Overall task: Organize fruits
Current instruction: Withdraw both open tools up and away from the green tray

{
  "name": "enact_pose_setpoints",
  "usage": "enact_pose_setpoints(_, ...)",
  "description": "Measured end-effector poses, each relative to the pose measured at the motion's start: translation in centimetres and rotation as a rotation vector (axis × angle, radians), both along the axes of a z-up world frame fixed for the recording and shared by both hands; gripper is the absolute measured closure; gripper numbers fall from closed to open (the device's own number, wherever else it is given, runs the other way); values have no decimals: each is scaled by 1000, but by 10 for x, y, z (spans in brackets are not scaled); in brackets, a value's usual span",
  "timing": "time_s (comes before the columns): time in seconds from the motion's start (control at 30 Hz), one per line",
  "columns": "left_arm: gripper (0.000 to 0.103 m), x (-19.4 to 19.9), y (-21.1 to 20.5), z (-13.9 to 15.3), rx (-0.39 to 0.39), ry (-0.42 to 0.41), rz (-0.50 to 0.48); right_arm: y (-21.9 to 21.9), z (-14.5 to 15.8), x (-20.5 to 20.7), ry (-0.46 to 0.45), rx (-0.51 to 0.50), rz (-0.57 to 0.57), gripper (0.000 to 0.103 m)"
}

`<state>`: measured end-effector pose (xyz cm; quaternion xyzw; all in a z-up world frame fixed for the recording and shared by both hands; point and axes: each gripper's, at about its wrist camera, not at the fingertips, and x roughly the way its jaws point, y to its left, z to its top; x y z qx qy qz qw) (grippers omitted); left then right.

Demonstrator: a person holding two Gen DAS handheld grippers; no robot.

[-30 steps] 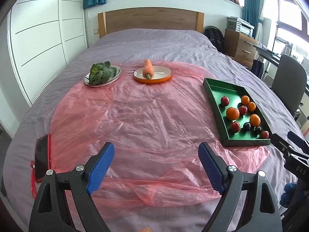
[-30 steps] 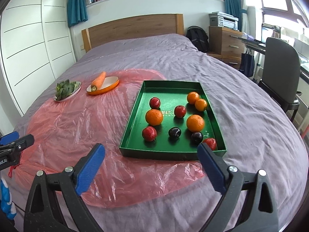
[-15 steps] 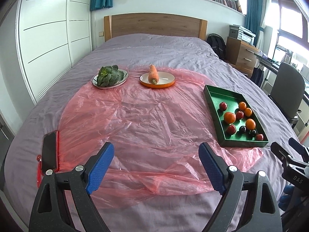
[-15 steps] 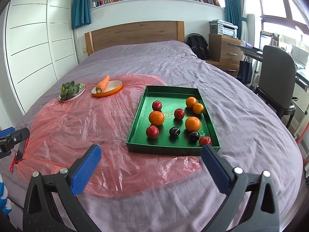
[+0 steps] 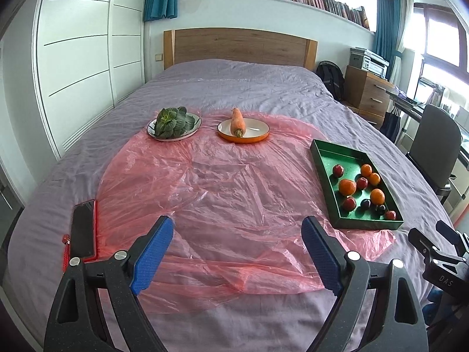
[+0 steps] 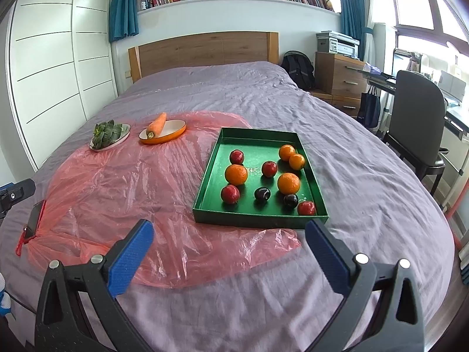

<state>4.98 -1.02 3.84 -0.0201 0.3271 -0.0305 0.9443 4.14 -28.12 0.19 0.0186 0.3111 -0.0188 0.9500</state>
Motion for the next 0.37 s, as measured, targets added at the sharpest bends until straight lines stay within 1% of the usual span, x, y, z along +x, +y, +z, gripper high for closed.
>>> enact_pose_setpoints(0.37, 17, -3, -1, -2, 26, 4, -9, 0, 0, -1, -1, 0, -2, 0)
